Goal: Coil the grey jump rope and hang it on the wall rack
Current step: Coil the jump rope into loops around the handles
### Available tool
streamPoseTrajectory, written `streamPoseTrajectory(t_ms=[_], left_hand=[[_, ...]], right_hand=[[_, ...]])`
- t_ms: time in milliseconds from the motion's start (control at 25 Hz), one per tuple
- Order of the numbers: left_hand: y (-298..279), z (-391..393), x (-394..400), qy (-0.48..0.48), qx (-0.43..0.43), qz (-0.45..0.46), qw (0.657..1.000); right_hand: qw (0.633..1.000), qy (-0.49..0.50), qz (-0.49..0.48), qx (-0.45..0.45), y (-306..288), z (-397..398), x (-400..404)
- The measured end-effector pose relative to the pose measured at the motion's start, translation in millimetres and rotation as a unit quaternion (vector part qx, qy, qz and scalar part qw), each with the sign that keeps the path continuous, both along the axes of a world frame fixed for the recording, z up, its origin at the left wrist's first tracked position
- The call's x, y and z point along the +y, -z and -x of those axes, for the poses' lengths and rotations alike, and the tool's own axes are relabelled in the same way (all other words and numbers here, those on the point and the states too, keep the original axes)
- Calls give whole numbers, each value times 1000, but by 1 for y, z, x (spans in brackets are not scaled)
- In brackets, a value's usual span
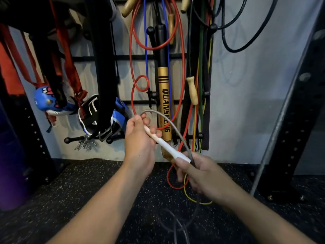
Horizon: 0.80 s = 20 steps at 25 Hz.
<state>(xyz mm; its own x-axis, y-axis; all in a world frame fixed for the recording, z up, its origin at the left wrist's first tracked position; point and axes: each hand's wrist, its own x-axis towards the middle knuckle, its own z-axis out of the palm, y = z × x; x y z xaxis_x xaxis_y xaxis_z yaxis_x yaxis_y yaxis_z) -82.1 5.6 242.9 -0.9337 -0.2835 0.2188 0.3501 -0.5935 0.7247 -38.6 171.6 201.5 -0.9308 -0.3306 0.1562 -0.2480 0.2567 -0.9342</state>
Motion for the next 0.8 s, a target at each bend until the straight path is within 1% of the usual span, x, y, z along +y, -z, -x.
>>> streamPoseTrajectory(t_ms=[40, 80, 120, 160, 200, 240, 280, 320, 360, 400, 440, 480, 560, 640, 720, 800], left_hand=[[0, 0, -9, -55, -8, 109, 993], [0, -1, -20, -126, -2, 260, 957], [-1, -3, -30, -183, 28, 424, 887], [-6, -7, -37, -197, 68, 575, 791], [-16, -10, -38, -167, 101, 699, 688], [-27, -13, -35, -109, 123, 783, 600], [-38, -14, -28, -46, 135, 830, 540], [-48, -12, -21, 11, 135, 842, 522], [-55, -10, -15, 64, 122, 833, 535], [-61, -9, -9, 112, 99, 812, 564], [-64, -6, -5, 147, 77, 790, 591], [-63, -5, -2, 167, 69, 777, 603], [-54, -6, 0, 179, 96, 768, 607], [-47, -8, -1, 180, 134, 739, 635], [-43, -7, -4, 177, 149, 719, 655], [-40, -4, -8, 201, 144, 717, 652]], right_hand=[[1000, 6, -9, -1, -5, 5, 3], [999, 7, -43, 8, -12, 10, 7], [995, -2, -93, 26, -21, 15, 12], [989, -18, -141, 47, -32, 19, 16], [981, -36, -178, 66, -43, 23, 19], [974, -55, -204, 78, -54, 27, 22], [967, -73, -226, 88, -64, 31, 24], [962, -84, -243, 96, -71, 34, 27], [961, -86, -244, 100, -75, 36, 29], [967, -82, -222, 98, -75, 37, 32], [976, -79, -179, 90, -74, 38, 33], [985, -79, -128, 80, -71, 37, 33], [993, -92, -31, 61, -68, 35, 34], [993, -99, 36, 45, -67, 35, 41], [995, -79, 56, 32, -64, 33, 51], [998, -35, 49, 32, -58, 30, 57]])
